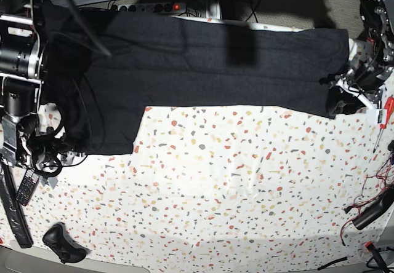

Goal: Fold the T-shirt properly
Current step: 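Lower the folded hem onto the shirt and open both grippers, then grasp the folded edge near the sleeve with the right gripper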

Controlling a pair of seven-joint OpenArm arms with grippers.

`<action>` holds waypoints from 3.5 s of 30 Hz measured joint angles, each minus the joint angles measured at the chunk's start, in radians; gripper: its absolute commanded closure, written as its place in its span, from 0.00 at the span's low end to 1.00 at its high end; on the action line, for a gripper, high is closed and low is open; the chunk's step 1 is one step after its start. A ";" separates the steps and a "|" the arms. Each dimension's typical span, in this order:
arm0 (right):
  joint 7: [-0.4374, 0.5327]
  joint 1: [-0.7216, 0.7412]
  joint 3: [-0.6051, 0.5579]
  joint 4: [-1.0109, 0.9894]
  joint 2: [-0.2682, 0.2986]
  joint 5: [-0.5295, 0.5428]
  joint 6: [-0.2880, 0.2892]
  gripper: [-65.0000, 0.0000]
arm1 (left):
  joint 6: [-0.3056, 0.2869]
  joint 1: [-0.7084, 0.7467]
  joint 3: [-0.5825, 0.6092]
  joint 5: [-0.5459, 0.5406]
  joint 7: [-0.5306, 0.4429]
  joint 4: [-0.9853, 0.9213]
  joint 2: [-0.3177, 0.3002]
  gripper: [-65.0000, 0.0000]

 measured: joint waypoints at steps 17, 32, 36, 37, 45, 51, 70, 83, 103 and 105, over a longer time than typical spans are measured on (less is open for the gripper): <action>-0.055 -0.223 -0.005 0.524 -0.003 -0.023 0.155 1.00 | 0.000 0.003 0.000 0.001 0.004 0.000 0.000 0.58; -0.137 -0.813 -0.007 1.352 -0.001 0.115 0.100 1.00 | 0.000 0.003 -0.001 0.053 0.005 0.000 0.000 0.58; -0.110 -0.925 -0.005 1.451 0.002 0.161 0.092 1.00 | 0.000 0.003 -0.001 0.076 0.004 0.000 0.000 0.58; -0.103 -0.952 -0.006 1.473 0.002 0.168 0.087 1.00 | 0.000 0.003 -0.001 0.076 0.004 0.000 0.000 0.58; -0.106 -1.087 -0.004 1.602 -0.045 0.187 0.080 1.00 | 0.000 0.003 -0.001 0.076 0.004 0.000 0.000 0.58; -0.016 -1.096 -0.005 1.621 -0.072 0.097 0.082 0.90 | -0.001 0.003 -0.001 0.075 0.004 0.000 0.000 0.58; -0.167 -0.793 -0.192 1.305 -0.072 0.054 0.071 0.65 | -0.001 0.003 -0.001 0.072 0.004 0.000 0.000 0.58; -0.242 -0.790 -0.214 1.303 -0.070 0.048 0.071 0.68 | 0.000 0.003 -0.001 0.072 0.004 0.000 0.000 0.58; -0.235 -0.790 -0.214 1.306 -0.070 -0.051 0.041 1.00 | 0.000 0.003 -0.001 0.072 0.008 0.000 0.000 0.58; -0.252 -0.794 -0.214 1.348 -0.070 -0.053 0.041 1.00 | 0.000 0.003 -0.001 0.072 0.008 0.000 0.000 0.58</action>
